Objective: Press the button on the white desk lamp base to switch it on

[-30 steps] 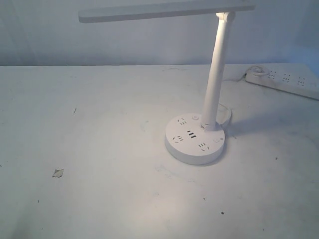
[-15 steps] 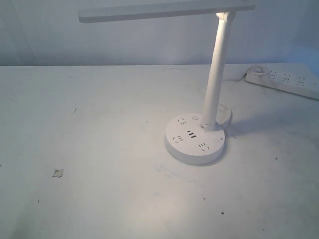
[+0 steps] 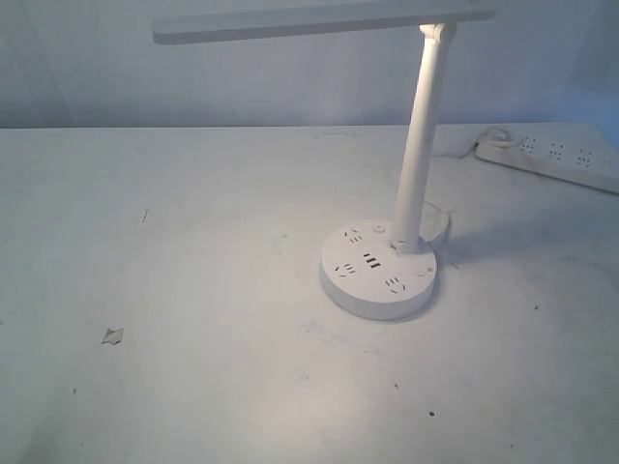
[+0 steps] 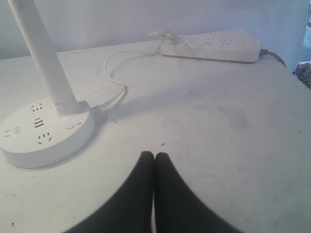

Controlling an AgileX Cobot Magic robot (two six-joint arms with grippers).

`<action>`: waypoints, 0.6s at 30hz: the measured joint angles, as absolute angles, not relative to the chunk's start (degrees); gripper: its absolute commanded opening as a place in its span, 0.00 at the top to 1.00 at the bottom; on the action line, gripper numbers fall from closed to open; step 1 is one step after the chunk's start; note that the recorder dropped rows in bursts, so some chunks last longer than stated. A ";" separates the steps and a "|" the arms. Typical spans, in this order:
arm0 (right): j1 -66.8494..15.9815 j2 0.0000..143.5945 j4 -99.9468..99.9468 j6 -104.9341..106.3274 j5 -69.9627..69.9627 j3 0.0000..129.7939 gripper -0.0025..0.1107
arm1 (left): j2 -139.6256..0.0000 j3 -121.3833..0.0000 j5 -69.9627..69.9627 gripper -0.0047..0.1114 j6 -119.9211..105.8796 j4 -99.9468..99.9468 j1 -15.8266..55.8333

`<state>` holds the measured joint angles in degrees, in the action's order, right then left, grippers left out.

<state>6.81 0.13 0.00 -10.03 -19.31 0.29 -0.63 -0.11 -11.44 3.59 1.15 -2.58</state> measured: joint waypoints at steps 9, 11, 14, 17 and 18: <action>6.67 0.13 0.00 -10.03 -19.31 0.29 0.98 | -0.63 -0.11 -11.44 0.96 3.59 1.15 -2.58; 6.14 0.13 0.00 -10.03 -19.39 0.29 0.98 | -0.63 -0.11 -11.44 0.96 3.59 1.15 -2.58; 5.99 0.13 0.00 -10.03 -19.39 0.29 0.98 | -0.63 -0.11 -11.44 0.96 3.59 1.15 -2.58; 5.99 0.13 0.00 -10.03 -19.39 0.29 0.98 | -0.63 -0.11 -11.44 0.96 3.59 1.15 -2.58; 5.99 0.13 0.00 -10.03 -19.39 0.29 0.98 | -0.63 -0.11 -11.44 0.96 3.59 1.15 -2.58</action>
